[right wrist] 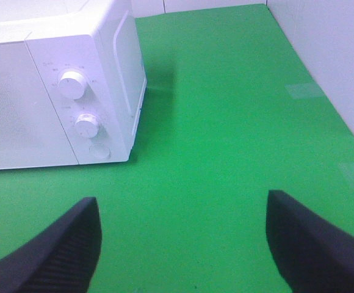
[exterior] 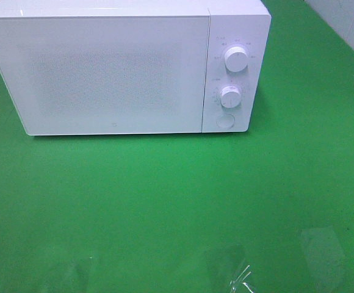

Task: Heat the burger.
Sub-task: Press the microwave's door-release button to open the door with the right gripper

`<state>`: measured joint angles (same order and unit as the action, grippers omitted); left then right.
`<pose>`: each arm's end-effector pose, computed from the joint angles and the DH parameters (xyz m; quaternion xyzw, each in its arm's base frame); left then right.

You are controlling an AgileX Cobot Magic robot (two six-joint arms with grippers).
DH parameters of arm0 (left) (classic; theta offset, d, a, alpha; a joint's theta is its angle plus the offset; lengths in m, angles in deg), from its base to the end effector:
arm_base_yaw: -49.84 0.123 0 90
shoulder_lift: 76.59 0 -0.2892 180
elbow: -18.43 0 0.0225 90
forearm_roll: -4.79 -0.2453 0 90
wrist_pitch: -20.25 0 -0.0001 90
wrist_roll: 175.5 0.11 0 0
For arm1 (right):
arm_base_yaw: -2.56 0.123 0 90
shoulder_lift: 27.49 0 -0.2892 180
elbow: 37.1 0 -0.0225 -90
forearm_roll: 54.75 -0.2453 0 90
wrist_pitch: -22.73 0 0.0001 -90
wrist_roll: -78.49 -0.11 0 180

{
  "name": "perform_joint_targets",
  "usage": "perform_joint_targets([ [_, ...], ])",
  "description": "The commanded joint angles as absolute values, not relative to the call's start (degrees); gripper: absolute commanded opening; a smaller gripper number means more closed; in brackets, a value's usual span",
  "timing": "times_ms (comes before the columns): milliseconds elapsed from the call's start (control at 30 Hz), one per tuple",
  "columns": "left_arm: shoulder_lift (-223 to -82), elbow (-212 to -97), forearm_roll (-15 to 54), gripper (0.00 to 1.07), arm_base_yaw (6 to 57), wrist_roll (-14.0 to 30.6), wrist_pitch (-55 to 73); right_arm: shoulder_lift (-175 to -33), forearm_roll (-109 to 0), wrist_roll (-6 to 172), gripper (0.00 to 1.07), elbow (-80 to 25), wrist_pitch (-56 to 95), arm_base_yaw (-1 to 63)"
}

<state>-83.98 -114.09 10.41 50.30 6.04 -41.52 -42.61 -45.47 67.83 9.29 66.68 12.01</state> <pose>-0.0010 -0.0095 0.2707 0.0110 0.8499 -0.0398 0.5253 0.0328 -0.0070 0.3067 -0.0040 0.7933 0.0267 0.6083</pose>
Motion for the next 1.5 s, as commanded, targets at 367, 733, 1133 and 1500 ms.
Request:
perform_joint_targets([
  [367, -83.06, -113.98, 10.52, 1.00, 50.41, 6.10, -41.00, -56.76, -45.24, 68.29, 0.75, 9.12, 54.30, 11.78],
  [733, -83.06, -113.98, 10.52, 1.00, 50.41, 6.10, -41.00, -68.62, -44.73, 68.29, 0.75, 12.73, 42.10, 11.78],
  [1133, -83.06, -113.98, 10.52, 1.00, 50.41, 6.10, -41.00, -75.32, -44.78, 68.29, 0.75, 20.58, 21.30, 11.78],
  [1500, -83.06, -113.98, 10.52, 1.00, 50.41, 6.10, -41.00, -87.41, -44.78, 68.29, 0.73, 23.96, -0.70, 11.78],
])
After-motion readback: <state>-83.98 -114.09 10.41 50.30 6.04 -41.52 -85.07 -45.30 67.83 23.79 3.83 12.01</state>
